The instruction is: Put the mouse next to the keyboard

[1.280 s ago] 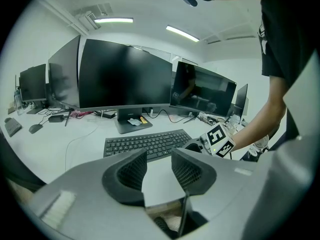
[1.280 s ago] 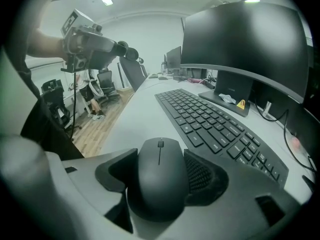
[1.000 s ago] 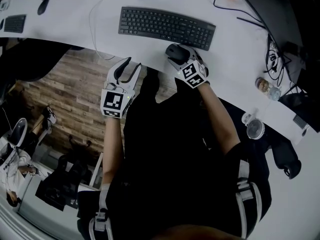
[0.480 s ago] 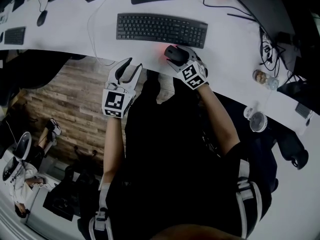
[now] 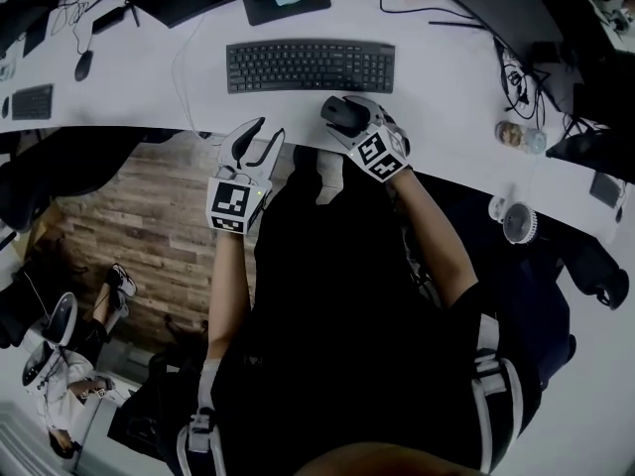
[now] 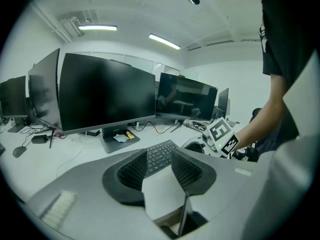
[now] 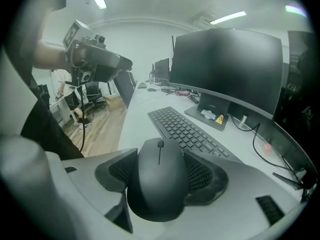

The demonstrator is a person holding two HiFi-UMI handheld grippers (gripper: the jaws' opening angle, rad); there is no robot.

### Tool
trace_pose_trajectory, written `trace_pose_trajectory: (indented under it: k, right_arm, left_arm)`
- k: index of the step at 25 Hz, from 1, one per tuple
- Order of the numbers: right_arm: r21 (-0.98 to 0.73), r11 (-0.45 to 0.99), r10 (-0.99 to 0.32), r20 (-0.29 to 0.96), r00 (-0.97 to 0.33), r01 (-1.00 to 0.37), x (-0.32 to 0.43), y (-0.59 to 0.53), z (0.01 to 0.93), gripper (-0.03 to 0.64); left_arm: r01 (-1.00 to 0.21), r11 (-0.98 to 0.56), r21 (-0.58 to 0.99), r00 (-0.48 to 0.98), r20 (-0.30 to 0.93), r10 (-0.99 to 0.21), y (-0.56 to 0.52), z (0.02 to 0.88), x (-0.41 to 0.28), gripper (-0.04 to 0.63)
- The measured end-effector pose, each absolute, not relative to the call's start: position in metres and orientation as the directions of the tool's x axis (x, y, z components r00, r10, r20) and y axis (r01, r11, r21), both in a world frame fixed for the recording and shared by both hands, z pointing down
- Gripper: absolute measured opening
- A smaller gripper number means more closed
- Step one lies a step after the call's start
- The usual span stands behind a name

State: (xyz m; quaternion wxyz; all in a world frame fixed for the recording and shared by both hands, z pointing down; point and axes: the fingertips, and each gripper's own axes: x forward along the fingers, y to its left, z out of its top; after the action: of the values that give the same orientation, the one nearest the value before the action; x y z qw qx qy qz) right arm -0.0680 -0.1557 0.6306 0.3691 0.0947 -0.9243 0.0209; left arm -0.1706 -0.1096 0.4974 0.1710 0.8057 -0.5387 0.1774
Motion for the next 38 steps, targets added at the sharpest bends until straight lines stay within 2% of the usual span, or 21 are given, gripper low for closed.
trace_pose_trajectory:
  k: [21,38]
  right_arm:
    - [0.073,0.922,-0.335,0.646,-0.686,-0.381,-0.042,-0.181,0.599,0.291]
    - [0.079,0.845,-0.448,0.645,-0.619,-0.529,0.027,-0.223,0.597,0.291]
  left_arm:
    - [-0.860,-0.508,0.051,0.476,0.443,-0.760,-0.144,0.482,-0.150,0.150]
    - [-0.798,-0.601,0.038,0.553,0.441,-0.707,-0.192,0.476,-0.104,0.150]
